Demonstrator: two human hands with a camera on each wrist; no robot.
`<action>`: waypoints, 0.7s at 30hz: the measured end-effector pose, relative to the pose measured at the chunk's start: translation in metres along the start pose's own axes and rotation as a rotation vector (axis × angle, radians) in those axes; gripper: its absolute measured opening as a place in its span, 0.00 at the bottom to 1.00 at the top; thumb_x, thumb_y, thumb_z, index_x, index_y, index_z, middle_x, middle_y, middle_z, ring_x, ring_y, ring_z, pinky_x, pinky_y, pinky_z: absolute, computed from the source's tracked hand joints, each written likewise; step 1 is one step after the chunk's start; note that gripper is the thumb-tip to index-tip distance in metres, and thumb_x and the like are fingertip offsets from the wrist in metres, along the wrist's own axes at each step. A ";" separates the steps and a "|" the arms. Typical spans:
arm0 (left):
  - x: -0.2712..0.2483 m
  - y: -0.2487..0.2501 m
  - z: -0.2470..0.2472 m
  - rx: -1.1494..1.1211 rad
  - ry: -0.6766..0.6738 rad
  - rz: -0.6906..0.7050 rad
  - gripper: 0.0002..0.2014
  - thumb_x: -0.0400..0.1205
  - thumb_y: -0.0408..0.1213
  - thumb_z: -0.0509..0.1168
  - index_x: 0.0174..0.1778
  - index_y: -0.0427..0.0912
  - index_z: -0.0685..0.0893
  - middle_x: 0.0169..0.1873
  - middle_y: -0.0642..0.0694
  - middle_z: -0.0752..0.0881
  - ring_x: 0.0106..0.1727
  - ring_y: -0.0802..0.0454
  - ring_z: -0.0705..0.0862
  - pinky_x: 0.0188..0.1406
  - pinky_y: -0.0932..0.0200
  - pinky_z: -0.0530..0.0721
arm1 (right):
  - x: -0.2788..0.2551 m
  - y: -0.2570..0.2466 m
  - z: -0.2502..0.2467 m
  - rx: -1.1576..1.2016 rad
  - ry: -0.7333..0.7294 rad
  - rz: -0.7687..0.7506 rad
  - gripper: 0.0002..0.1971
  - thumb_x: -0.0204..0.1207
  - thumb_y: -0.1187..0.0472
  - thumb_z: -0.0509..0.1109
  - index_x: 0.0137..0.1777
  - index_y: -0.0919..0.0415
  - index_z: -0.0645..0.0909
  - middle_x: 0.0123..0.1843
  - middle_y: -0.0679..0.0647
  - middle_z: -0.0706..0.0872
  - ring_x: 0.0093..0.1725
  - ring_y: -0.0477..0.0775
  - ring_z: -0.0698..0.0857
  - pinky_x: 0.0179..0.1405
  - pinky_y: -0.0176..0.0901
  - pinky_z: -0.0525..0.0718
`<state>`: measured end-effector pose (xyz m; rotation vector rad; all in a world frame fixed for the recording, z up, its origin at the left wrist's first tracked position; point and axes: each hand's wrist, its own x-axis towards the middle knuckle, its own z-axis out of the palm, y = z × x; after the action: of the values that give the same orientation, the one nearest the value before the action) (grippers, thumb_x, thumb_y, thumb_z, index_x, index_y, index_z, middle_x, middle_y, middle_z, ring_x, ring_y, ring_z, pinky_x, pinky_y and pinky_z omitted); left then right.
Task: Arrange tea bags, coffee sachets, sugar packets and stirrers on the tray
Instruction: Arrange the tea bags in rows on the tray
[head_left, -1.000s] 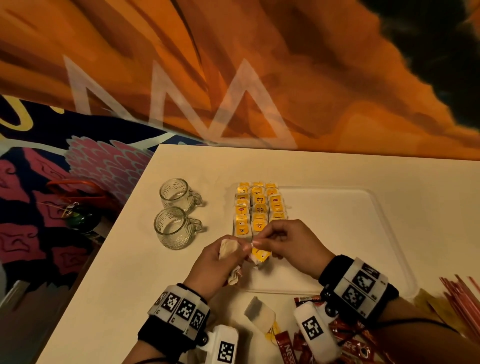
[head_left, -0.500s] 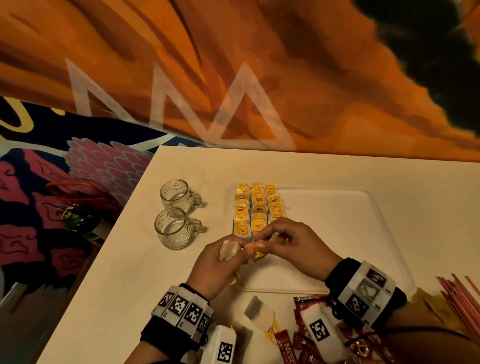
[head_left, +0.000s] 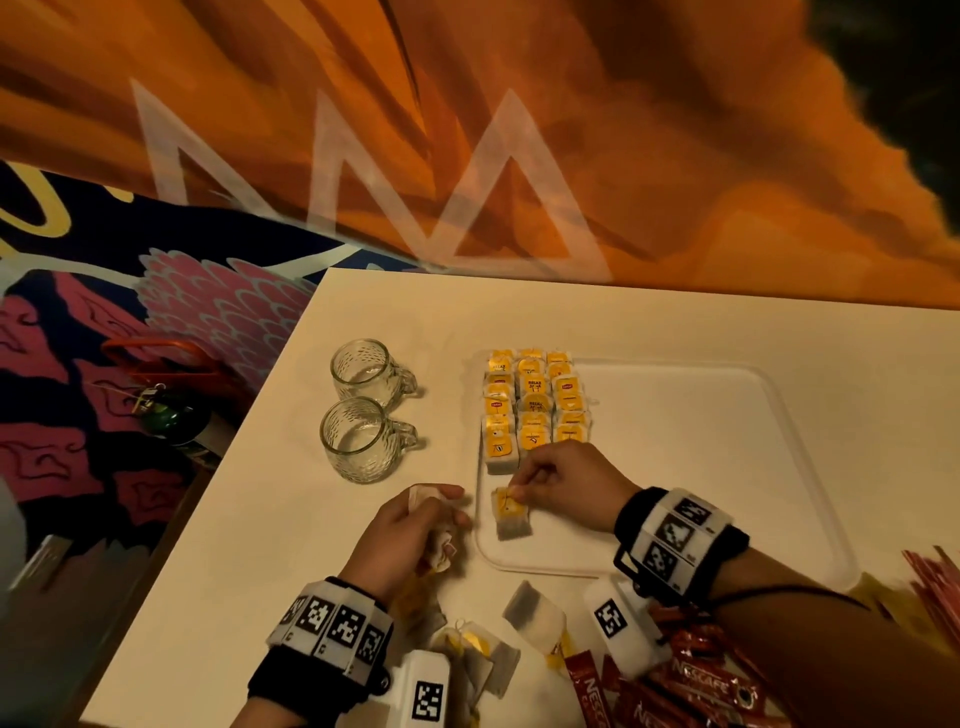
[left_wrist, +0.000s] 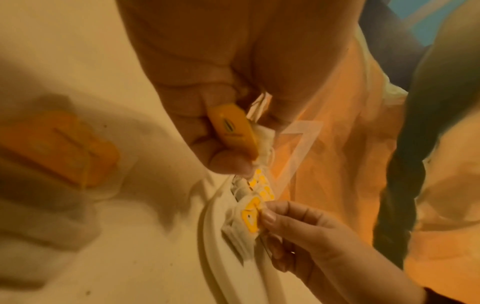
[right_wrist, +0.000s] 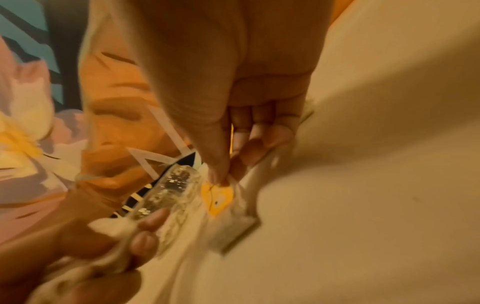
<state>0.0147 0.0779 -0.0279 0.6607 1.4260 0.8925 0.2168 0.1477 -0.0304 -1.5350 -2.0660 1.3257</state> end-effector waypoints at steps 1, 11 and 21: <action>0.001 0.000 0.000 -0.024 -0.010 -0.006 0.13 0.81 0.23 0.56 0.56 0.31 0.83 0.36 0.38 0.87 0.18 0.53 0.74 0.17 0.66 0.72 | 0.006 0.001 0.001 0.004 0.041 0.023 0.04 0.71 0.59 0.79 0.44 0.57 0.89 0.40 0.52 0.89 0.37 0.42 0.82 0.41 0.34 0.80; 0.009 -0.007 -0.005 0.002 -0.001 0.072 0.08 0.84 0.28 0.60 0.55 0.28 0.75 0.43 0.40 0.92 0.21 0.54 0.80 0.18 0.63 0.78 | 0.034 -0.005 0.007 -0.011 0.239 0.055 0.03 0.71 0.59 0.79 0.41 0.54 0.87 0.39 0.51 0.88 0.36 0.41 0.82 0.34 0.27 0.75; 0.010 -0.006 -0.003 0.070 -0.067 0.124 0.08 0.82 0.31 0.65 0.51 0.36 0.89 0.33 0.44 0.87 0.21 0.59 0.78 0.20 0.69 0.75 | 0.025 -0.016 0.005 0.067 0.275 0.001 0.10 0.69 0.57 0.79 0.49 0.54 0.85 0.39 0.50 0.87 0.42 0.46 0.84 0.42 0.36 0.77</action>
<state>0.0113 0.0829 -0.0384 0.8311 1.3728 0.9118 0.1931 0.1657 -0.0289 -1.5891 -1.8337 1.1010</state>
